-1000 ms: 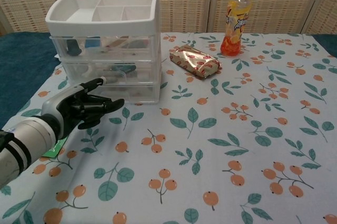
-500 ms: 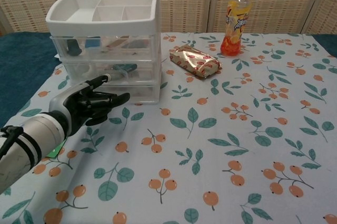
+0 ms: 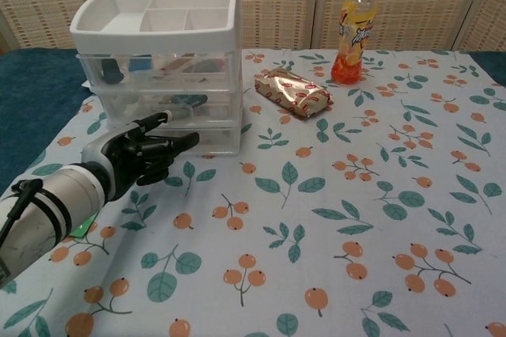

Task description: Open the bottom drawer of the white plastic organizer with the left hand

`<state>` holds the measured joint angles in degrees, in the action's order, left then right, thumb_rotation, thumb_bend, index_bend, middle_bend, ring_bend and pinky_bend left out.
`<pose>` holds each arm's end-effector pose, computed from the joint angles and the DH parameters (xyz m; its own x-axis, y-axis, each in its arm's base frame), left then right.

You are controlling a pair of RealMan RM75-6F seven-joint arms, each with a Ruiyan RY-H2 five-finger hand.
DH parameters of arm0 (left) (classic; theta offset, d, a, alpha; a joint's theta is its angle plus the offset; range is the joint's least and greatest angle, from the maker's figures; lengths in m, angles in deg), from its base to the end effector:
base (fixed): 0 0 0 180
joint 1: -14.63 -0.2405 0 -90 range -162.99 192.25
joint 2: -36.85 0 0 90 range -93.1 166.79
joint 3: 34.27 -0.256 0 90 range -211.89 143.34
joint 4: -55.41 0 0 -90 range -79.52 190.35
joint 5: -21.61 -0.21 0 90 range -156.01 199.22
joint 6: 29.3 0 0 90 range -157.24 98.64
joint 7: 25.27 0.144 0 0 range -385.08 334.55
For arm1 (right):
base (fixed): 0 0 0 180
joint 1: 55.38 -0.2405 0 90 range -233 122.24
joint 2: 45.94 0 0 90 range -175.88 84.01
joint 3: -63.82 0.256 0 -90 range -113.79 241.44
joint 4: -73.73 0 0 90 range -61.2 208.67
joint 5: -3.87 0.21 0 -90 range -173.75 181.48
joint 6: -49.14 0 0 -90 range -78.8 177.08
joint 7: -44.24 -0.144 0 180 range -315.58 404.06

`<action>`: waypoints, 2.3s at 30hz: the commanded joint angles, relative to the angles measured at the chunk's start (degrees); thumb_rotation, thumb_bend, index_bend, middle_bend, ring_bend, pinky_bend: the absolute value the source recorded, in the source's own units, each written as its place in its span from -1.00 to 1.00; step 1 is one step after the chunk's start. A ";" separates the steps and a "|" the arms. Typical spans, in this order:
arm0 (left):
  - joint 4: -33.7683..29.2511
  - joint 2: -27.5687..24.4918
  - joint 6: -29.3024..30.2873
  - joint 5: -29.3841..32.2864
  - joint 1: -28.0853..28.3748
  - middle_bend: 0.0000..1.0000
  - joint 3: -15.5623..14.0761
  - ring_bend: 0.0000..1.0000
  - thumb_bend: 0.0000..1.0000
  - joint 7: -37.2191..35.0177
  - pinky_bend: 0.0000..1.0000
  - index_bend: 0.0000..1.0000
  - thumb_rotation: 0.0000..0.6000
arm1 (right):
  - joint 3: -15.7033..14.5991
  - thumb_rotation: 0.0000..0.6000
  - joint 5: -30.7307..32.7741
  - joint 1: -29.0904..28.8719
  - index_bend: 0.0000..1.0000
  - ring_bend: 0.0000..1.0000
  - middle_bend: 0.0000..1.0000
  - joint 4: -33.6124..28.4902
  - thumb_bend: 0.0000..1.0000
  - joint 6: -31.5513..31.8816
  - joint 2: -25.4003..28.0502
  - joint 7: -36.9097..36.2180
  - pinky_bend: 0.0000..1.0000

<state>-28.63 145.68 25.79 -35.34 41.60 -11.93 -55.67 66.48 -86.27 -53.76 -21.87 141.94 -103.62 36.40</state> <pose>-0.1403 0.2953 -0.0857 -0.8170 0.2280 0.5296 0.5763 0.2958 0.7618 -0.3078 -0.1444 0.2017 0.3237 0.0840 0.9424 -0.9459 0.0069 0.3243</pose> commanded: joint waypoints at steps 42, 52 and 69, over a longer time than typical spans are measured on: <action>-0.62 -0.68 -2.21 1.53 -0.65 0.65 0.47 0.88 -0.40 -2.22 1.00 -0.43 1.00 | 0.15 1.00 0.66 0.22 -1.00 -0.85 -0.77 0.41 -0.76 -0.55 -0.30 -0.21 -0.73; -3.40 -2.10 -1.47 -0.86 -2.91 0.65 -2.12 0.88 -0.40 -3.53 1.00 -0.42 1.00 | 0.14 1.00 0.64 0.15 -1.00 -0.85 -0.76 0.51 -0.76 -0.74 -0.41 -0.37 -0.73; -8.01 -6.32 1.32 -5.38 -6.83 0.65 -5.88 0.88 -0.40 -4.53 1.00 -0.64 1.00 | 0.19 1.00 0.65 0.06 -1.00 -0.85 -0.77 0.82 -0.76 -0.88 -0.55 -0.64 -0.73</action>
<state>-36.24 139.77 26.77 -40.30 35.12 -17.41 -60.27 66.67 -85.64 -53.69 -21.05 141.09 -104.16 35.76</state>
